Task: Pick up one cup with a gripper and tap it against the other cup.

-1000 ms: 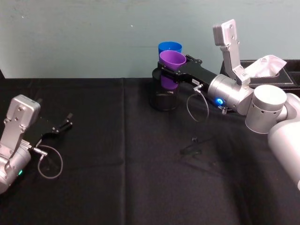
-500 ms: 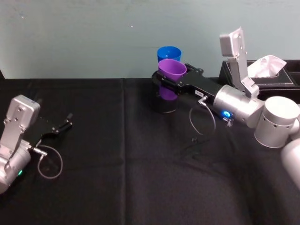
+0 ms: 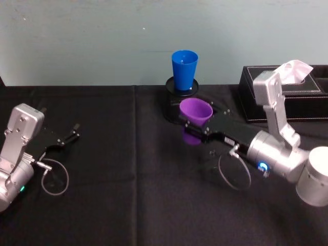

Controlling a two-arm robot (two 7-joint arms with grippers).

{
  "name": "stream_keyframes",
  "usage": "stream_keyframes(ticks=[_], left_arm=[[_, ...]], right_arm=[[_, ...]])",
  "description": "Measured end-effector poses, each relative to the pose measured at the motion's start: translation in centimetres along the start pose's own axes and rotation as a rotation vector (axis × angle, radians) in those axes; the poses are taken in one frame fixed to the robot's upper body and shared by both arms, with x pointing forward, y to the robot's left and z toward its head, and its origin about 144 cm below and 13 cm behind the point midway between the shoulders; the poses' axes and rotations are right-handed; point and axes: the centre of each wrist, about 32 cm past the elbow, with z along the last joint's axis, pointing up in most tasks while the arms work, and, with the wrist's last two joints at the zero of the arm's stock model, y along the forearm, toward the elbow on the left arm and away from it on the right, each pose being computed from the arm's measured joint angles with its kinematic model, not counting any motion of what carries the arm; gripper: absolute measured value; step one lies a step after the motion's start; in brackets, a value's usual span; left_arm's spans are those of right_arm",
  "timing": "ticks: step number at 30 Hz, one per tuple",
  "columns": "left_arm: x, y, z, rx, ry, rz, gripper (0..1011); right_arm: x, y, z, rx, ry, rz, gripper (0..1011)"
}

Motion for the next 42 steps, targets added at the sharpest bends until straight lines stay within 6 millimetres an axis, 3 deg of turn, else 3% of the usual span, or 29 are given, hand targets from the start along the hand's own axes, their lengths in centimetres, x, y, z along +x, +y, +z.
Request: stream_keyframes(ticks=[8,20,42], left_arm=[[0.0,0.0,0.0,0.0,0.0,0.0,1000],[0.0,0.0,0.0,0.0,0.0,0.0,1000],[0.0,0.0,0.0,0.0,0.0,0.0,1000]], right_arm=[[-1.5,-1.6,-2.7,-0.011,-0.022,0.0,726],[-1.6,-1.5,-5.8,-0.029,-0.028,-0.018,726],[-1.6,-1.3,-6.7,-0.037,-0.004,-0.021,726]])
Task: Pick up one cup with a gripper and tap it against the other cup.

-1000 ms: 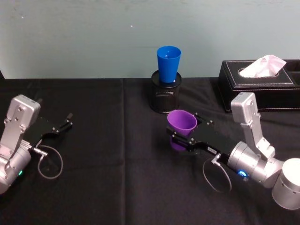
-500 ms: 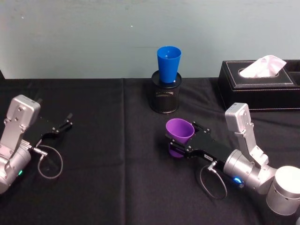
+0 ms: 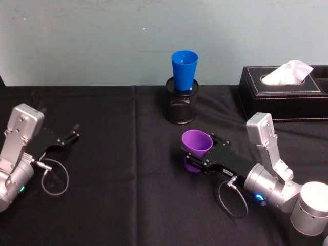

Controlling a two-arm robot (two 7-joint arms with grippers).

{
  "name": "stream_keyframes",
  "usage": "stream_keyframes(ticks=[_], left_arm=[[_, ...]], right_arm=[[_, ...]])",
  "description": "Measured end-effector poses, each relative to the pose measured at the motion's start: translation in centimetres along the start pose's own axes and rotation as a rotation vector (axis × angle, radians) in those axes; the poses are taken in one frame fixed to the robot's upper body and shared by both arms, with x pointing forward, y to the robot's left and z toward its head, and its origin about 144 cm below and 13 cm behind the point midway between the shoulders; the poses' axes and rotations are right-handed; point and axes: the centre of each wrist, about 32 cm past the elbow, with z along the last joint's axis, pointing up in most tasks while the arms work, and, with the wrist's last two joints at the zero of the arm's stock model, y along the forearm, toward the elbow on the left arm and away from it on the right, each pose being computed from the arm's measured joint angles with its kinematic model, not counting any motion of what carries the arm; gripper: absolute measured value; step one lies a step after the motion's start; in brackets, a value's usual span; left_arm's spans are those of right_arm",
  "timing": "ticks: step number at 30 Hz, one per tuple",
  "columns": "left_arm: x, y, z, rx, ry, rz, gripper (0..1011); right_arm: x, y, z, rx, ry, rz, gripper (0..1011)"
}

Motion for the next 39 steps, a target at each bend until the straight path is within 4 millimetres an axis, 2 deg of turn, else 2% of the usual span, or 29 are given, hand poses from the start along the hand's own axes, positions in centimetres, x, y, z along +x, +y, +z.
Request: stream_keyframes(ticks=[4,5,12,21,28,34,39], left_arm=[[0.0,0.0,0.0,0.0,0.0,0.0,1000],[0.0,0.0,0.0,0.0,0.0,0.0,1000],[0.0,0.0,0.0,0.0,0.0,0.0,1000],[0.0,0.0,0.0,0.0,0.0,0.0,1000],[0.0,0.0,0.0,0.0,0.0,0.0,1000],[0.0,0.0,0.0,0.0,0.0,0.0,1000],[0.0,0.0,0.0,0.0,0.0,0.0,1000]], right_arm=[[0.0,0.0,0.0,0.0,0.0,0.0,817],[0.0,0.0,0.0,0.0,0.0,0.0,869],[0.0,0.0,0.1,0.001,0.0,0.001,1003],[0.0,0.0,0.1,0.002,-0.001,0.001,1003],[0.0,-0.3,0.9,0.074,-0.043,-0.033,1003],[0.0,-0.6,2.0,0.152,-0.064,-0.129,1003],[-0.4,-0.9,2.7,0.179,-0.073,-0.286,1003]])
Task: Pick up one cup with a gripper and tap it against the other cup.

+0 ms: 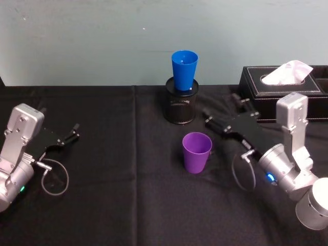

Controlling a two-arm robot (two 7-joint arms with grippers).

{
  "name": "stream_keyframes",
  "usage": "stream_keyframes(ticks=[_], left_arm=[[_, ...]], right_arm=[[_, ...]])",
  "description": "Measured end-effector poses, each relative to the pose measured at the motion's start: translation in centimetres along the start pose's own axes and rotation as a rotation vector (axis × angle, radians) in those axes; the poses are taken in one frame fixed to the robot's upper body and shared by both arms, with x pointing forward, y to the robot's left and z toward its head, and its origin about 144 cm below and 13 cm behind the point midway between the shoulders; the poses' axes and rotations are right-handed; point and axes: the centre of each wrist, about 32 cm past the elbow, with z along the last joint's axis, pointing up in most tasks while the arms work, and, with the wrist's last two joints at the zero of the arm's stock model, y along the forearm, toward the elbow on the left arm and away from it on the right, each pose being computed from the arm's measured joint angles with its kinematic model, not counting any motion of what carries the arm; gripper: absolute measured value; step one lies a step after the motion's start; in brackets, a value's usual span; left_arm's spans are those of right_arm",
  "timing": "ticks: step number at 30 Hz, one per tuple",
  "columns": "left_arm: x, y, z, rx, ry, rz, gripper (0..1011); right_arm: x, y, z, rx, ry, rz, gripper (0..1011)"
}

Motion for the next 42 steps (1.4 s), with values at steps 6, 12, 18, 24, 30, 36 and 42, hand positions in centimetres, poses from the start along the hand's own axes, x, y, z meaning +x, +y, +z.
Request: stream_keyframes(ticks=[6,12,18,24,30,36,42], left_arm=[[0.0,0.0,0.0,0.0,0.0,0.0,1000],[0.0,0.0,0.0,0.0,0.0,0.0,1000],[0.0,0.0,0.0,0.0,0.0,0.0,1000],[0.0,0.0,0.0,0.0,0.0,0.0,1000],[0.0,0.0,0.0,0.0,0.0,0.0,1000],[0.0,0.0,0.0,0.0,0.0,0.0,1000],[0.0,0.0,0.0,0.0,0.0,0.0,1000]], right_arm=[[-0.39,-0.39,0.23,-0.076,-0.031,-0.167,1003],[-0.79,-0.38,0.0,-0.202,-0.046,-0.259,1003],[-0.89,-0.3,-0.38,-0.254,-0.038,-0.275,1003],[-0.85,-0.27,-0.25,-0.248,-0.035,-0.282,1003],[-0.86,-0.27,-0.27,-0.249,-0.036,-0.28,1003],[-0.87,-0.26,-0.29,-0.249,-0.036,-0.278,1003],[-0.86,-0.26,-0.29,-0.25,-0.036,-0.277,1003]])
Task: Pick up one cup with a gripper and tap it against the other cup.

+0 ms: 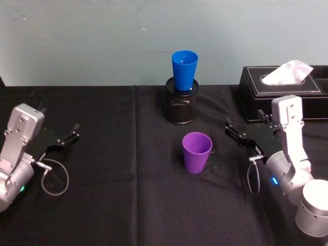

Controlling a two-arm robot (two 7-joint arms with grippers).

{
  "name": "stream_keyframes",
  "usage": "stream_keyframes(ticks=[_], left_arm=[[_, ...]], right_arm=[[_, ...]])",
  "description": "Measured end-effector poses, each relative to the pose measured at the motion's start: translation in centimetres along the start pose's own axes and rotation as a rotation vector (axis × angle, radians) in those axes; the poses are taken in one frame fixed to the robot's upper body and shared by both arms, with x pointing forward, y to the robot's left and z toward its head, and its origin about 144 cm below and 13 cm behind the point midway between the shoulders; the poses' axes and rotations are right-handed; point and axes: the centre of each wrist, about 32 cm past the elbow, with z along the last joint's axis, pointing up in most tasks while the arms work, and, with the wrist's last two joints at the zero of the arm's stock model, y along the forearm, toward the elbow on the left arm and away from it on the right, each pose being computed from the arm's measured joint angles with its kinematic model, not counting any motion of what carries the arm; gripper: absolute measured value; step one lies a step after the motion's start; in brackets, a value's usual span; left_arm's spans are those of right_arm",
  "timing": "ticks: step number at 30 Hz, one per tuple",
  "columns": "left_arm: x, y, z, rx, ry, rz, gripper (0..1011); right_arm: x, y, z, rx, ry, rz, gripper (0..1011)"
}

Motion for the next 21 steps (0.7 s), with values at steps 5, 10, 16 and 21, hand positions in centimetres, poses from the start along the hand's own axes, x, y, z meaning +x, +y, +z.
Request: stream_keyframes(ticks=[5,10,16,21], left_arm=[[0.0,0.0,0.0,0.0,0.0,0.0,1000],[0.0,0.0,0.0,0.0,0.0,0.0,1000],[0.0,0.0,0.0,0.0,0.0,0.0,1000],[0.0,0.0,0.0,0.0,0.0,0.0,1000]], right_arm=[[0.0,0.01,0.0,0.0,0.0,0.0,1003],[0.0,0.01,-0.01,-0.001,0.0,0.001,1003],[0.01,0.01,-0.01,-0.001,0.0,0.002,1003],[0.01,0.01,-0.01,-0.001,0.0,0.002,1003]])
